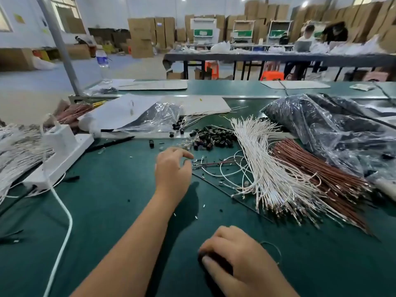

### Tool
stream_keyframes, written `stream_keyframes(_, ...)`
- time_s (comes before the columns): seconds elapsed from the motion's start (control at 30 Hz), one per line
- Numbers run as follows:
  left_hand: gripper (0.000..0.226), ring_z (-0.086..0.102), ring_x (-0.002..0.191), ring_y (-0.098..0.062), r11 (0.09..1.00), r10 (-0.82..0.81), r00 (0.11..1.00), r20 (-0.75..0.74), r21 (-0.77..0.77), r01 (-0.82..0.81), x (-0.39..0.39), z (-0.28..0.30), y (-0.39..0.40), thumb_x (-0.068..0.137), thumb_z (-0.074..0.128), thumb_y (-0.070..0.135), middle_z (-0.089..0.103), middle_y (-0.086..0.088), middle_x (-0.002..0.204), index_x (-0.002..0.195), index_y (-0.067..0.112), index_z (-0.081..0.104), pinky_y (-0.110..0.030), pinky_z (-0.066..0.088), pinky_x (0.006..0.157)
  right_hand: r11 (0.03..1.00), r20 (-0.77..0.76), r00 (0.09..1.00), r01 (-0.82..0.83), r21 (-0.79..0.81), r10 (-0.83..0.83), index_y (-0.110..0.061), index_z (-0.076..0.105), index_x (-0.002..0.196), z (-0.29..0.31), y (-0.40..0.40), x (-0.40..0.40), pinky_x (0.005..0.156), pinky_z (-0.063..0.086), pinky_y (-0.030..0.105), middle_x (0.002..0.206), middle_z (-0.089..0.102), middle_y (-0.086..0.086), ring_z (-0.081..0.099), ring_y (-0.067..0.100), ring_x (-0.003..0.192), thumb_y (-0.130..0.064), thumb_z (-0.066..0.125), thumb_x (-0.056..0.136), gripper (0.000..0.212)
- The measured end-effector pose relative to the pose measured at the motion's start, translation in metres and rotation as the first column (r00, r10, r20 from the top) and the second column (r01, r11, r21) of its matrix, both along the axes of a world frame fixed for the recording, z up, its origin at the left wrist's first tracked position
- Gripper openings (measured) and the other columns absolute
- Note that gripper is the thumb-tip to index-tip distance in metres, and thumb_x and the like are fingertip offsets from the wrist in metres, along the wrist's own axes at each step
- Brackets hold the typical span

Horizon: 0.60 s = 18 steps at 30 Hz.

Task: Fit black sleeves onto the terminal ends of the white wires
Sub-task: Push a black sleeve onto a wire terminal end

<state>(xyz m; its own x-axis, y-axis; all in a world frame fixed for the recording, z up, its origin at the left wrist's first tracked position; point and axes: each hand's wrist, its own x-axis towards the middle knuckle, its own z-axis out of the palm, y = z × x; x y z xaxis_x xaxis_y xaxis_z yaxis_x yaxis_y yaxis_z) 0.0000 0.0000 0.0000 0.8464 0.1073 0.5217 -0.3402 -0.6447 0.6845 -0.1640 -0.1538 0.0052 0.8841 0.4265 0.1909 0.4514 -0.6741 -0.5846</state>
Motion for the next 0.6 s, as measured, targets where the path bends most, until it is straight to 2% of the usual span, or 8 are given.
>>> stream_keyframes(0.03, 0.018, 0.048, 0.106, -0.023, 1.0, -0.006, 0.999, -0.034, 0.026, 0.007, 0.001, -0.003, 0.001, 0.084, 0.057, 0.003, 0.064, -0.002, 0.102, 0.087, 0.016, 0.07, -0.029, 0.033, 0.092, 0.999, 0.011, 0.999, -0.043, -0.018, 0.043, -0.029, 0.066, 0.109, -0.002, -0.001, 0.002, 0.089, 0.035, 0.015, 0.1, 0.058, -0.013, 0.046, 0.001, 0.097, -0.044, 0.046, 0.091, 0.031)
stream_keyframes(0.1, 0.018, 0.047, 0.108, -0.023, 0.997, 0.006, 0.992, -0.128, 0.078, 0.004, 0.002, -0.005, -0.001, 0.085, 0.056, 0.008, 0.064, -0.001, 0.107, 0.089, 0.021, 0.069, -0.034, 0.037, 0.094, 0.996, -0.021, 1.0, 0.004, 0.092, -0.002, -0.032, 0.067, 0.104, 0.001, -0.004, 0.003, 0.088, 0.036, 0.012, 0.098, 0.06, -0.016, 0.049, -0.002, 0.101, -0.038, 0.053, 0.093, 0.019)
stream_keyframes(0.17, 0.017, 0.049, 0.103, -0.021, 0.991, 0.012, 0.972, -0.235, 0.132, 0.02, 0.005, -0.006, 0.0, 0.086, 0.054, 0.016, 0.06, 0.005, 0.104, 0.089, 0.029, 0.065, -0.034, 0.037, 0.088, 0.984, -0.083, 0.995, 0.07, 0.163, -0.057, -0.036, 0.066, 0.1, 0.007, -0.004, 0.005, 0.087, 0.038, 0.009, 0.103, 0.06, -0.025, 0.051, -0.007, 0.104, -0.033, 0.058, 0.093, 0.011)
stream_keyframes(0.27, 0.018, 0.049, 0.099, -0.017, 0.962, 0.023, 0.958, -0.284, 0.268, 0.057, 0.015, -0.007, 0.002, 0.085, 0.054, 0.023, 0.052, 0.014, 0.095, 0.088, 0.037, 0.064, -0.033, 0.029, 0.08, 0.998, -0.101, 0.994, -0.037, 0.058, 0.042, -0.034, 0.064, 0.1, 0.023, 0.0, 0.013, 0.083, 0.044, 0.015, 0.098, 0.063, -0.018, 0.055, -0.005, 0.095, -0.039, 0.056, 0.091, 0.013)
stream_keyframes(0.37, 0.022, 0.05, 0.093, -0.01, 0.969, 0.037, 0.959, -0.279, 0.244, 0.034, 0.022, -0.003, 0.0, 0.081, 0.058, 0.025, 0.05, 0.02, 0.081, 0.07, 0.045, 0.058, -0.032, 0.025, 0.078, 0.998, -0.002, 0.999, -0.054, -0.023, 0.054, -0.034, 0.059, 0.1, 0.059, 0.001, 0.04, 0.066, 0.047, 0.022, 0.083, 0.063, -0.017, 0.057, 0.0, 0.073, -0.049, 0.049, 0.088, 0.022)
stream_keyframes(0.47, 0.021, 0.053, 0.092, -0.009, 0.98, 0.049, 0.951, -0.304, 0.197, 0.012, 0.027, 0.001, -0.002, 0.08, 0.061, 0.031, 0.054, 0.023, 0.074, 0.067, 0.045, 0.052, -0.031, 0.024, 0.078, 0.985, 0.153, 0.98, 0.108, 0.131, -0.128, -0.027, 0.065, 0.087, 0.093, -0.005, 0.092, 0.047, 0.045, 0.024, 0.068, 0.062, -0.016, 0.051, 0.001, 0.05, -0.043, 0.05, 0.09, 0.021)
stream_keyframes(0.53, 0.013, 0.055, 0.096, -0.01, 0.983, 0.05, 0.938, -0.344, 0.183, 0.015, 0.028, 0.001, -0.005, 0.083, 0.058, 0.034, 0.057, 0.025, 0.076, 0.075, 0.044, 0.055, -0.032, 0.024, 0.08, 0.921, 0.244, 0.9, 0.302, 0.245, -0.36, -0.023, 0.066, 0.091, 0.103, -0.017, 0.136, 0.054, 0.048, 0.027, 0.07, 0.063, -0.013, 0.052, 0.004, 0.055, -0.031, 0.051, 0.094, 0.017)
stream_keyframes(0.6, 0.011, 0.056, 0.101, -0.01, 0.979, 0.051, 0.929, -0.368, 0.2, 0.025, 0.028, 0.001, -0.004, 0.085, 0.055, 0.035, 0.057, 0.025, 0.076, 0.08, 0.044, 0.059, -0.032, 0.024, 0.081, 0.804, 0.256, 0.768, 0.517, 0.293, -0.587, -0.016, 0.067, 0.1, 0.093, -0.028, 0.165, 0.067, 0.05, 0.031, 0.088, 0.067, -0.003, 0.055, 0.009, 0.068, -0.021, 0.05, 0.095, 0.017)
